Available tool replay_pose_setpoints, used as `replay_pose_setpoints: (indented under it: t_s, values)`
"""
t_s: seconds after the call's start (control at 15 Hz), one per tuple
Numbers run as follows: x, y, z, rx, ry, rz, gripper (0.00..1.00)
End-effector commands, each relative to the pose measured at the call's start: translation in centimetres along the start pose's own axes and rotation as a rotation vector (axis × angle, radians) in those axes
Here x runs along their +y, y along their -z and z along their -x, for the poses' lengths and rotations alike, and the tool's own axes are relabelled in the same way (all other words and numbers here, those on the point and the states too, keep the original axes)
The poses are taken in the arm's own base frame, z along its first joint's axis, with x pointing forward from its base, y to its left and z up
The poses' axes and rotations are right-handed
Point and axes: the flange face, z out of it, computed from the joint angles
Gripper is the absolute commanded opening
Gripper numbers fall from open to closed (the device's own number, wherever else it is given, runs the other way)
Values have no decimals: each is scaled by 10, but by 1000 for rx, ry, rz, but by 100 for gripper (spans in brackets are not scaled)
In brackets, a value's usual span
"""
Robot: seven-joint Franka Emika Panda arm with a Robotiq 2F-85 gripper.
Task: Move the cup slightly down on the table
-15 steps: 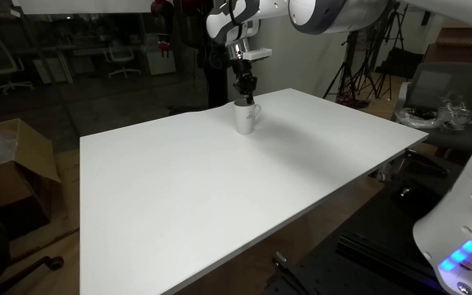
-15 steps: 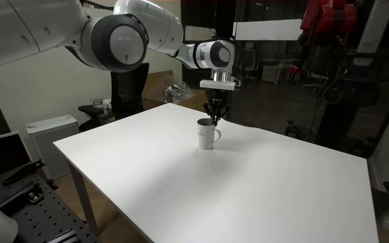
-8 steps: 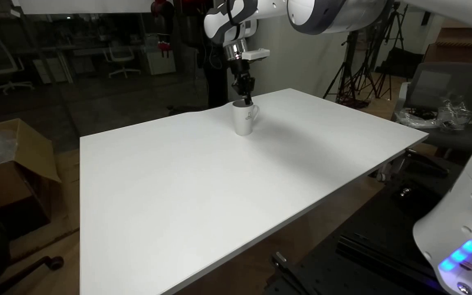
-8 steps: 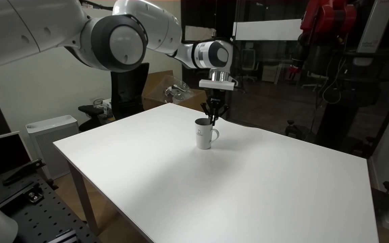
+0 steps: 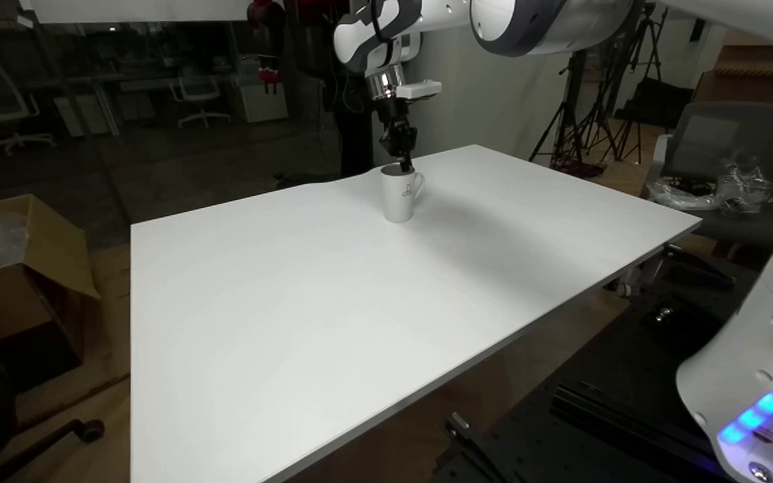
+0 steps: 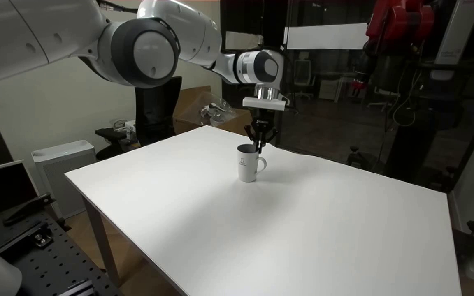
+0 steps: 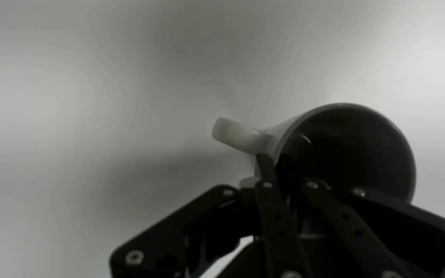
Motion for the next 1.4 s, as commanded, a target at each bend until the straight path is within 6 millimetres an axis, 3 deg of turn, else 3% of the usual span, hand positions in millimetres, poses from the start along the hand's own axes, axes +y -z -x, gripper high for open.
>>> replay_pose_setpoints:
  t_s: [0.0,0.47,0.8,1.33]
  values:
    - [-9,-8,-3,-11,8,-8,2]
    - [-40,-26,4,-86,52,-45,2]
    - [-70,-33,23,-162,94,-43,2]
    - [-114,-60,65,-243,95,-33,2]
